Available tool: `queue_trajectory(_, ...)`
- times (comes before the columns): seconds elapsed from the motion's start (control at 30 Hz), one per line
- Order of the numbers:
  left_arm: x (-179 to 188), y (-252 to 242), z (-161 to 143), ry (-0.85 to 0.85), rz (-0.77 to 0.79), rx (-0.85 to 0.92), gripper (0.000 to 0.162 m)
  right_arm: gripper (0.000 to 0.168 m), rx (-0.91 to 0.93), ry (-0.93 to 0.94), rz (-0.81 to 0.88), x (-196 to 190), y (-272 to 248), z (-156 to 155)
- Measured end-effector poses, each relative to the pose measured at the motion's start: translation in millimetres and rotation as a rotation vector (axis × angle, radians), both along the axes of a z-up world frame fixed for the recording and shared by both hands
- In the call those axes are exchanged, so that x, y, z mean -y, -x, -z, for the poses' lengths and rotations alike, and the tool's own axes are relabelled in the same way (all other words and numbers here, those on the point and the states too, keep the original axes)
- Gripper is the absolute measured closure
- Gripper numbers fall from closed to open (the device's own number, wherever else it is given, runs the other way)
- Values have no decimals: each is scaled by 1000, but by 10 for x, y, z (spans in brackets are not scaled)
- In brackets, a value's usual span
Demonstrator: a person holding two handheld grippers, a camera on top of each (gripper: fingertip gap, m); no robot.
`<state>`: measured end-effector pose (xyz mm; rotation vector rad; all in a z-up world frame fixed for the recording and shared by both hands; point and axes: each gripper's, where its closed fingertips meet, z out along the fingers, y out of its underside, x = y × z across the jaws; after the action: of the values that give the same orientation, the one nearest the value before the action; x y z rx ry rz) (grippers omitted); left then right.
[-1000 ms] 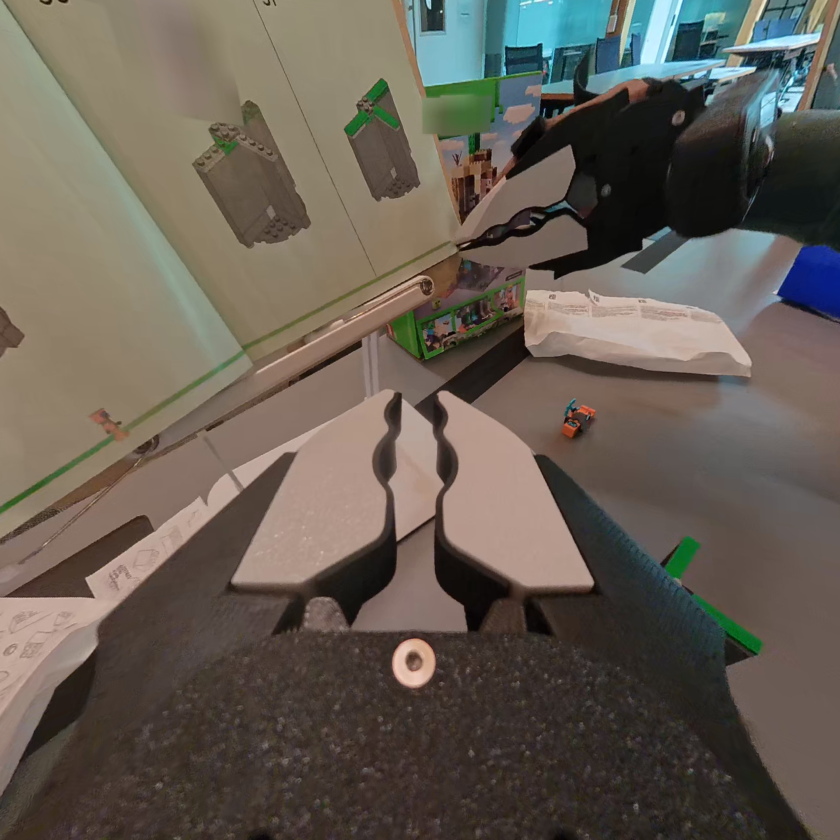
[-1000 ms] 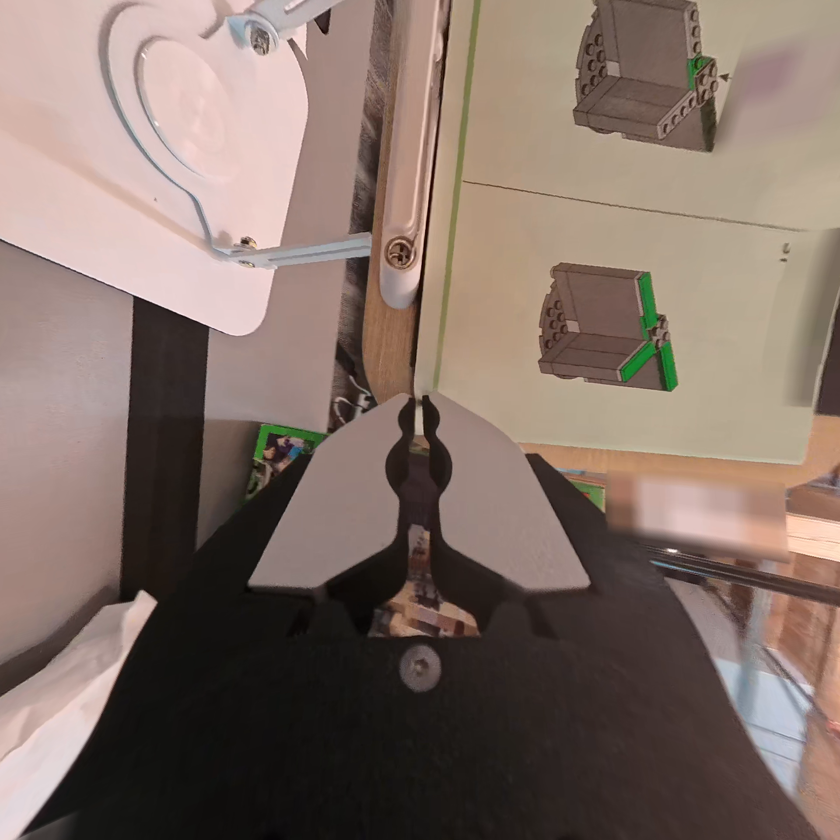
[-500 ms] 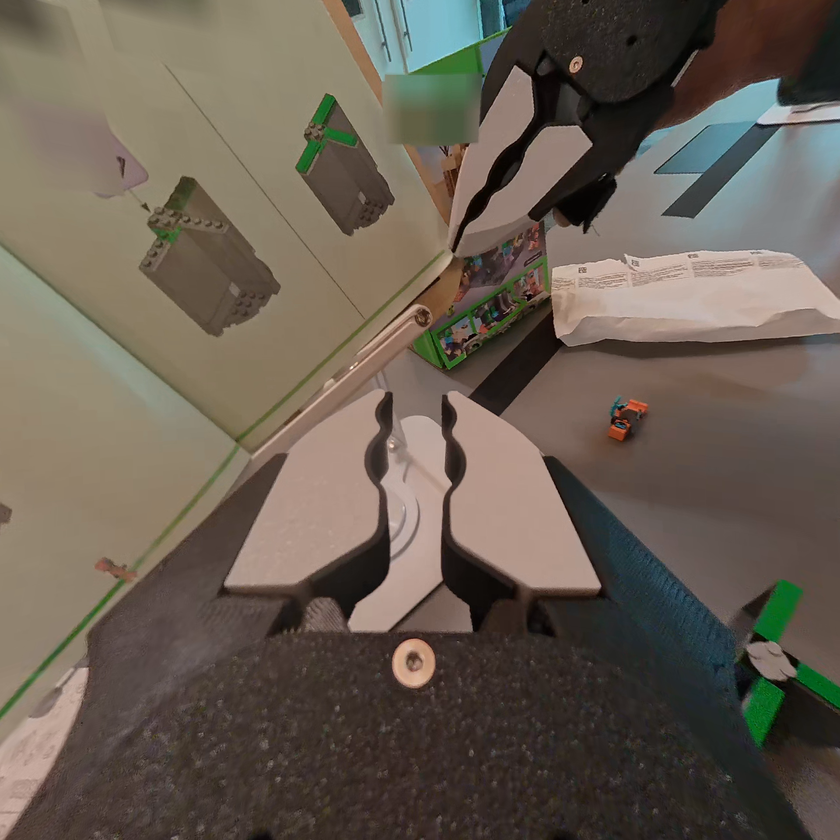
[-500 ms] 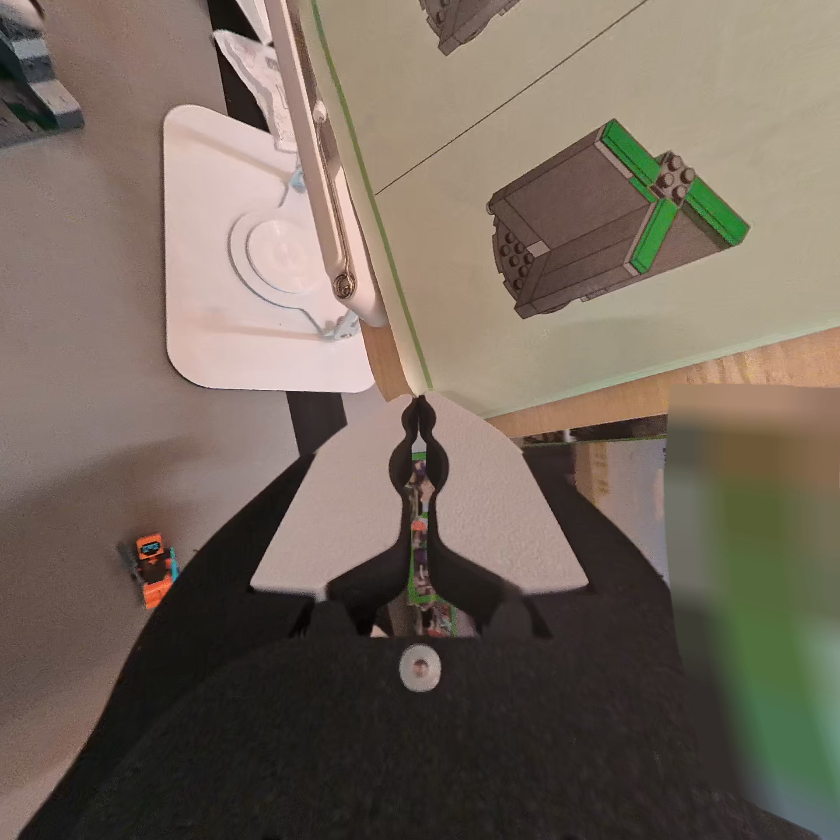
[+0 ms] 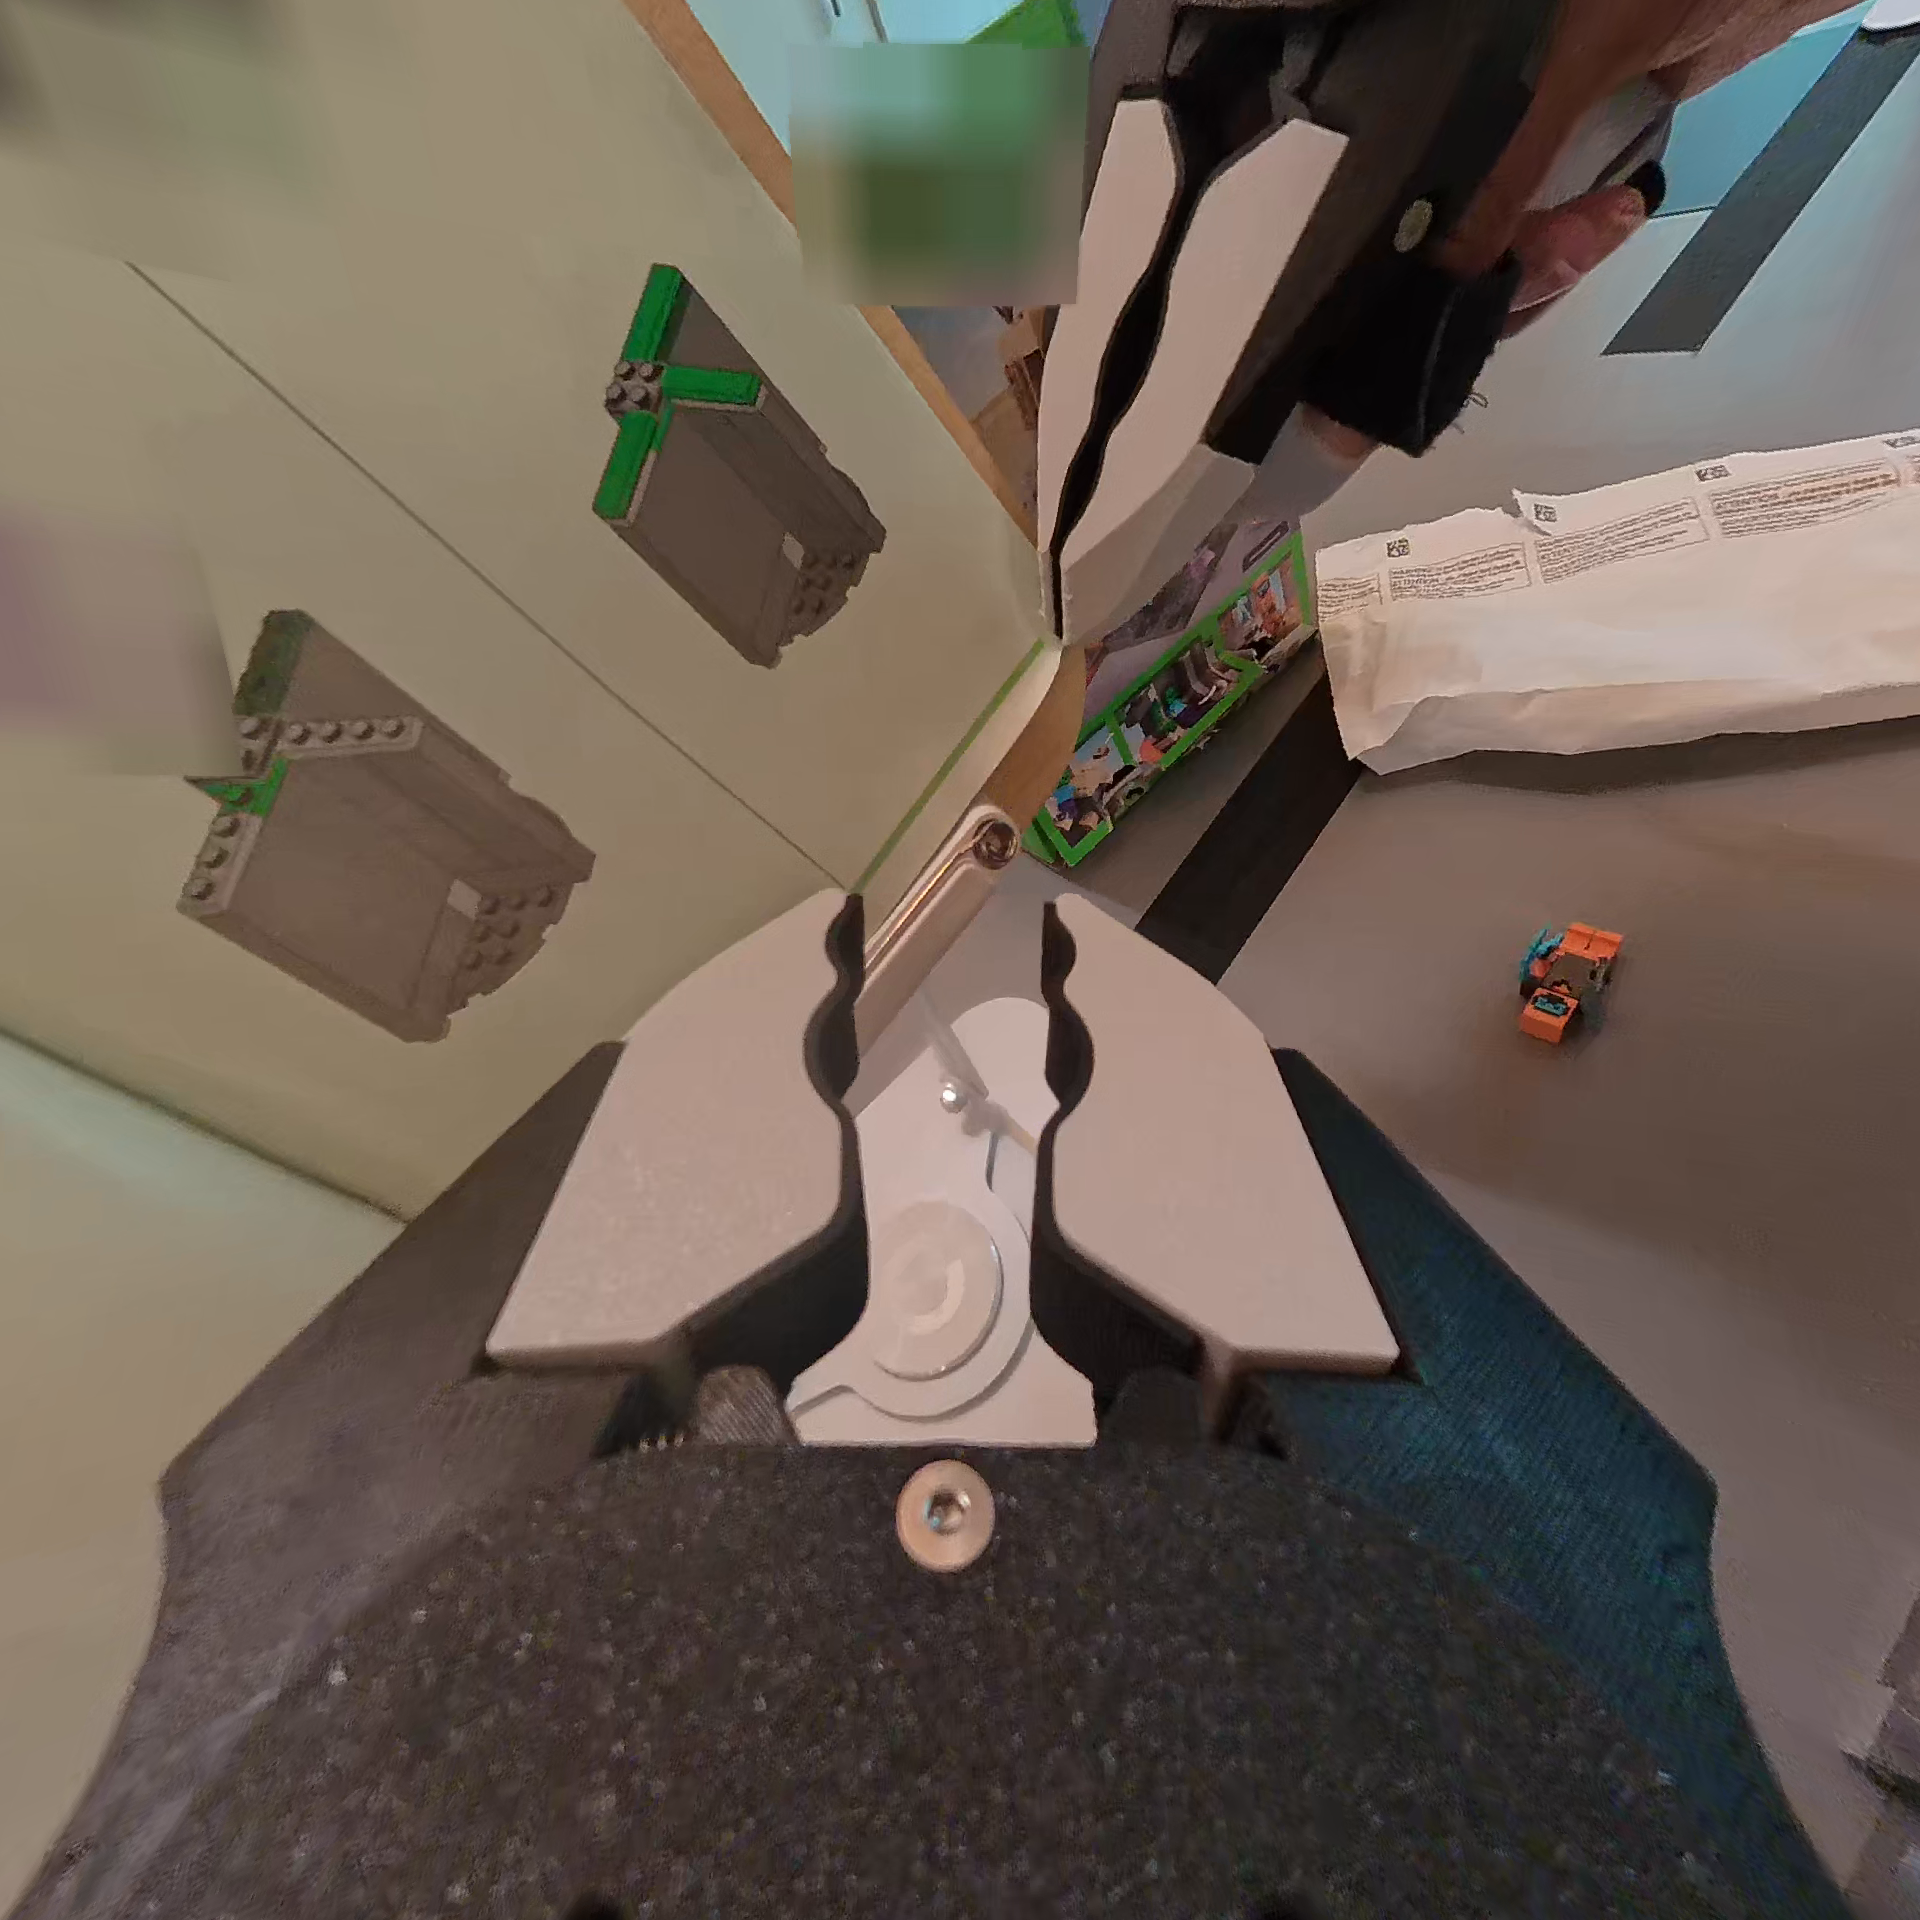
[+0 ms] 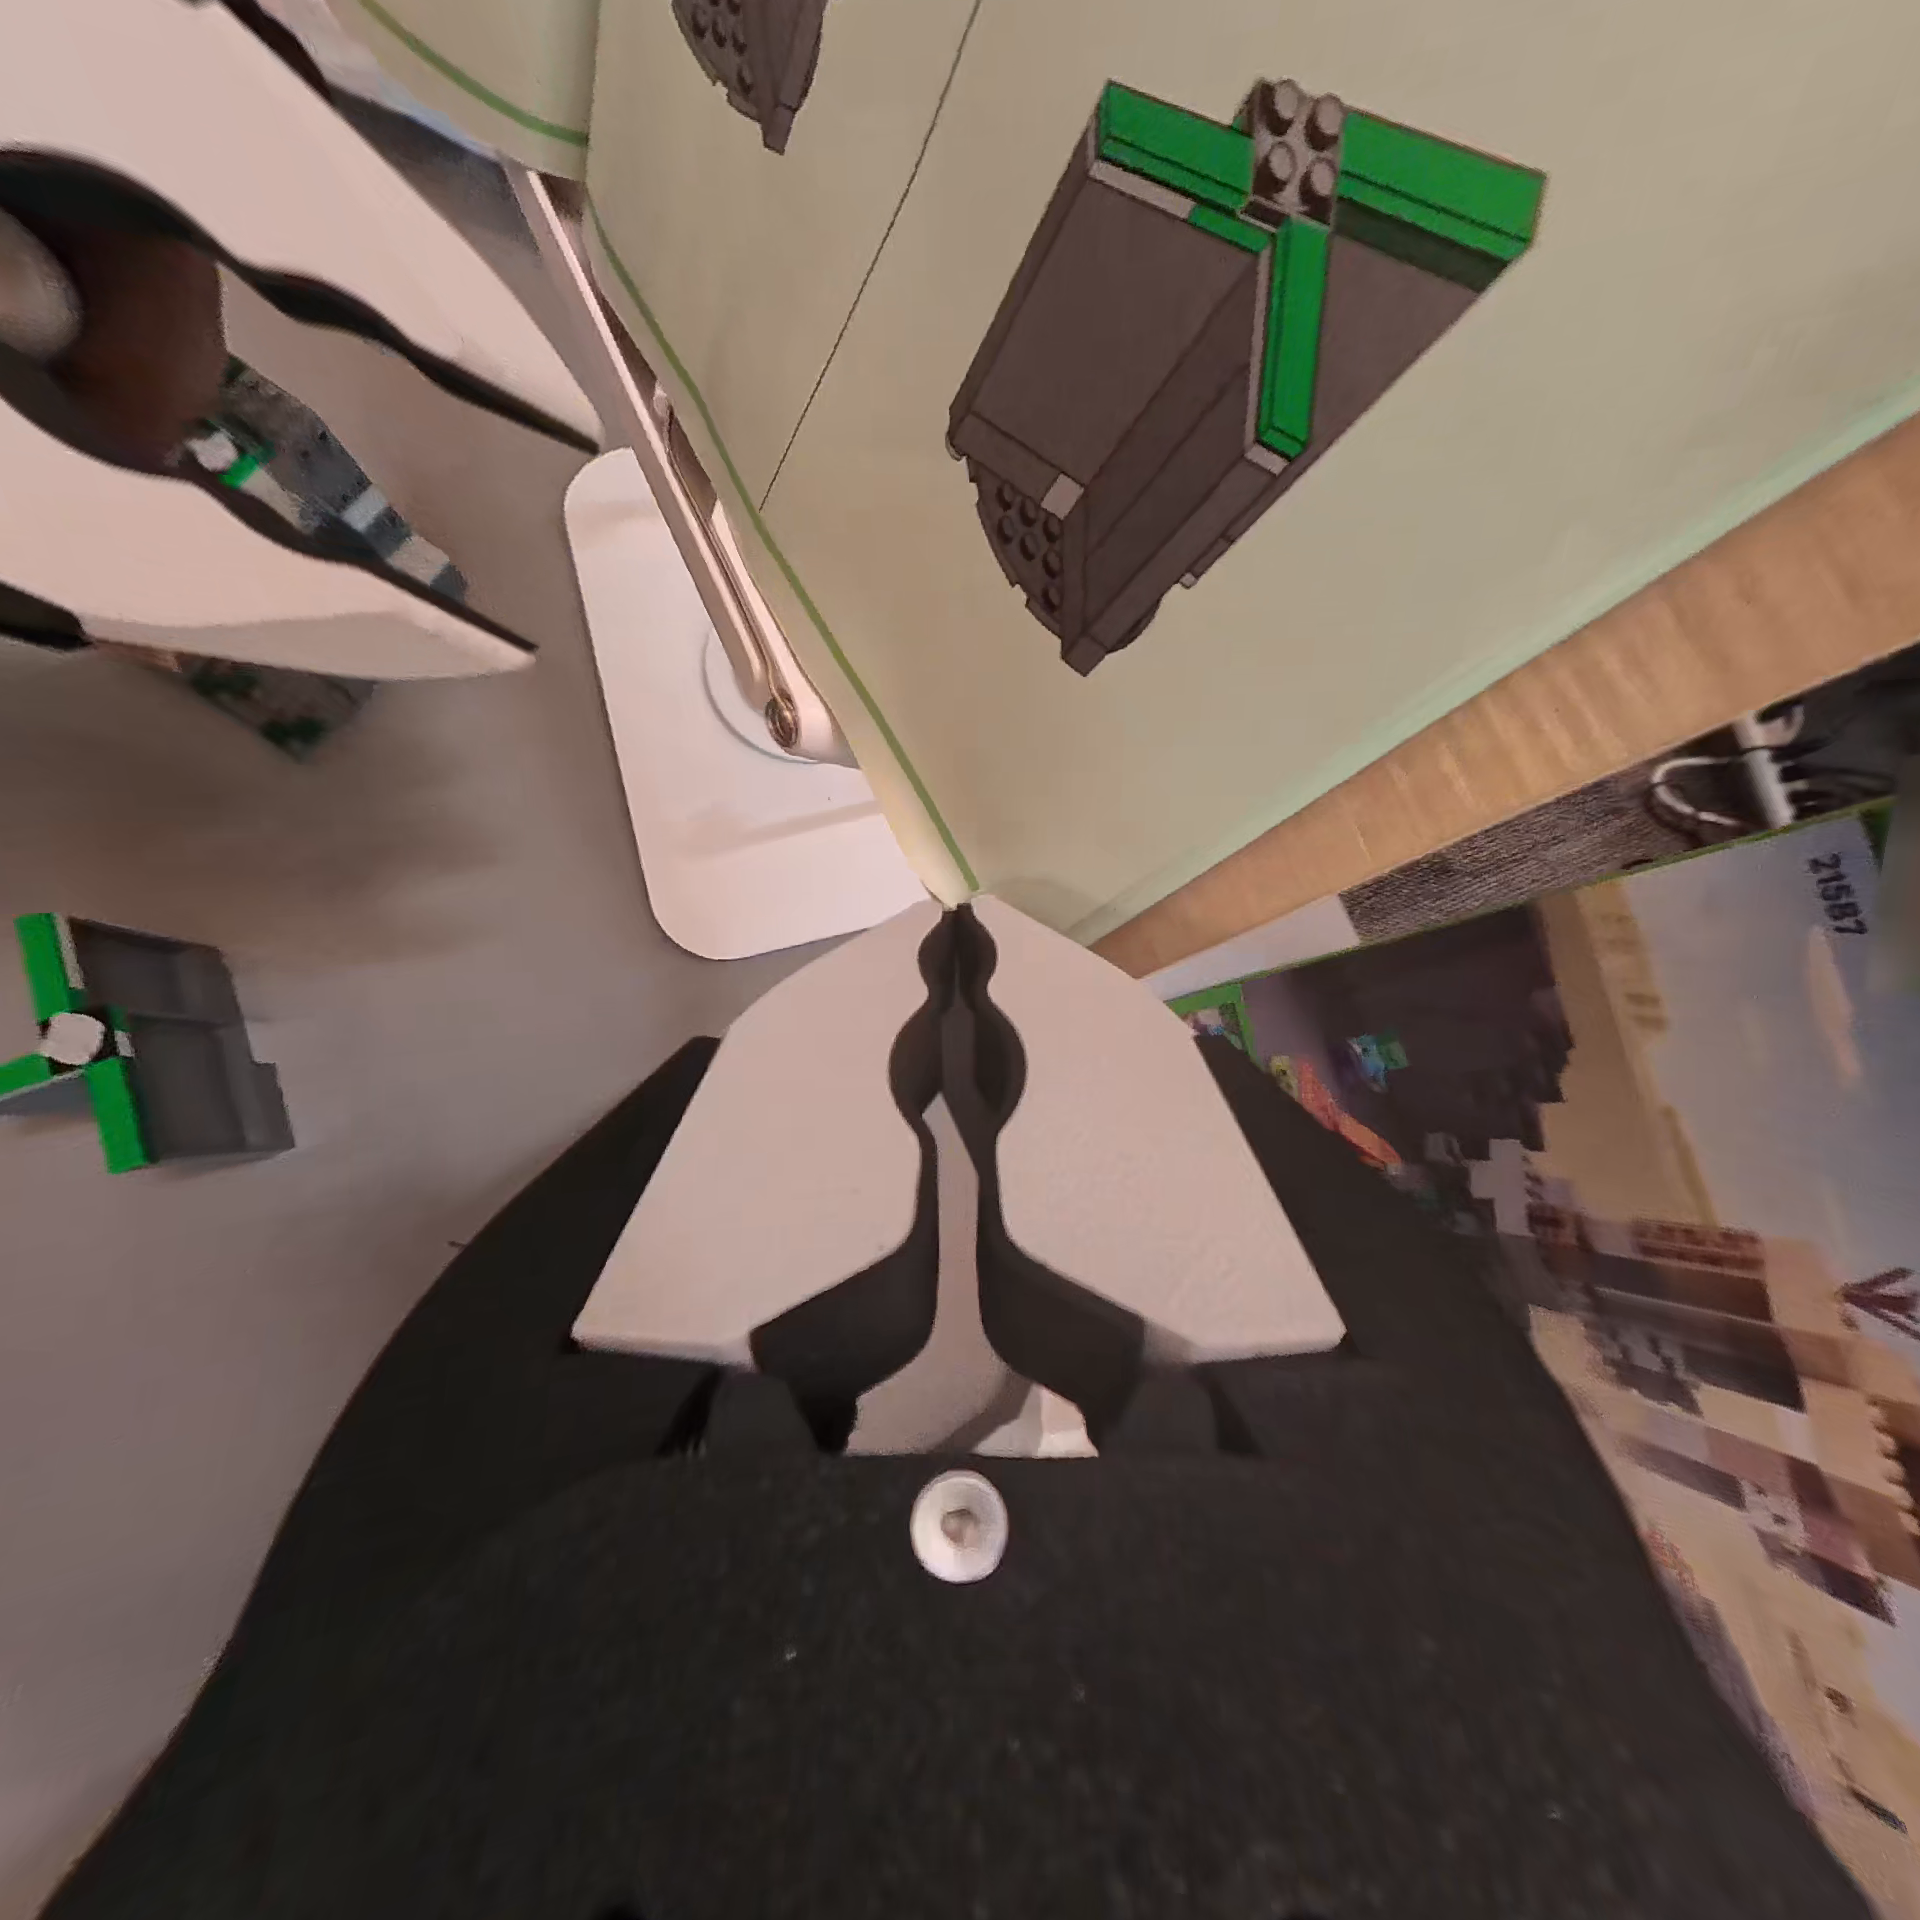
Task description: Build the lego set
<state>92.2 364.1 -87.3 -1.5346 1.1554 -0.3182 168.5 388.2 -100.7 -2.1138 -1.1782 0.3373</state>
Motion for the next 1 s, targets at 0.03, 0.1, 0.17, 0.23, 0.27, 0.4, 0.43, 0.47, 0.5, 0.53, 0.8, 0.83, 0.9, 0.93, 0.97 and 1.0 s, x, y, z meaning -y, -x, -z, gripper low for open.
queue_trajectory(0.03, 0, -9, 13, 2, 1, -2, 130, 168, -12, 12, 5, -2, -2, -1)
queue_trajectory(0.1, 8, -19, 39, 3, 5, -4, 130, 168, -24, 22, 12, -6, -7, -2)
queue_trajectory(0.17, 18, -22, 71, 6, 8, -10, 130, 168, -43, 48, 23, -5, -5, 0)
queue_trajectory(0.23, 22, -23, 100, 12, 11, -14, 129, 168, -62, 74, 37, -12, -5, 3)
queue_trajectory(0.27, 24, -23, 111, 16, 12, -16, 129, 168, -67, 84, 40, -13, -6, 5)
queue_trajectory(0.4, 15, -39, 112, 17, 18, -17, 130, 168, -70, 95, 46, -15, -10, 0)
queue_trajectory(0.43, 6, -53, 104, 14, 21, -17, 131, 168, -70, 97, 45, -7, -9, -7)
queue_trajectory(0.47, -8, -68, 94, 8, 21, -20, 131, 168, -73, 105, 45, 8, -6, -17)
queue_trajectory(0.5, -23, -88, 89, 2, 21, -26, 131, 168, -79, 116, 46, 25, -1, -30)
queue_trajectory(0.53, -35, -117, 85, -2, 24, -33, 130, 168, -87, 130, 46, 46, 7, -47)
queue_trajectory(0.8, -145, -429, -23, -187, 40, -110, 132, 168, -121, 177, 50, 200, 90, -247)
queue_trajectory(0.83, -149, -460, -40, -210, 43, -112, 133, 168, -127, 184, 52, 219, 102, -270)
queue_trajectory(0.9, -152, -503, -91, -248, 44, -100, 138, 168, -145, 193, 54, 245, 132, -320)
queue_trajectory(0.93, -154, -515, -114, -262, 44, -93, 141, 168, -144, 191, 55, 252, 139, -336)
queue_trajectory(0.97, -157, -523, -119, -264, 44, -94, 142, 168, -137, 187, 55, 256, 140, -347)
queue_trajectory(1.0, -161, -527, -112, -259, 44, -98, 142, 168, -135, 183, 52, 260, 148, -362)
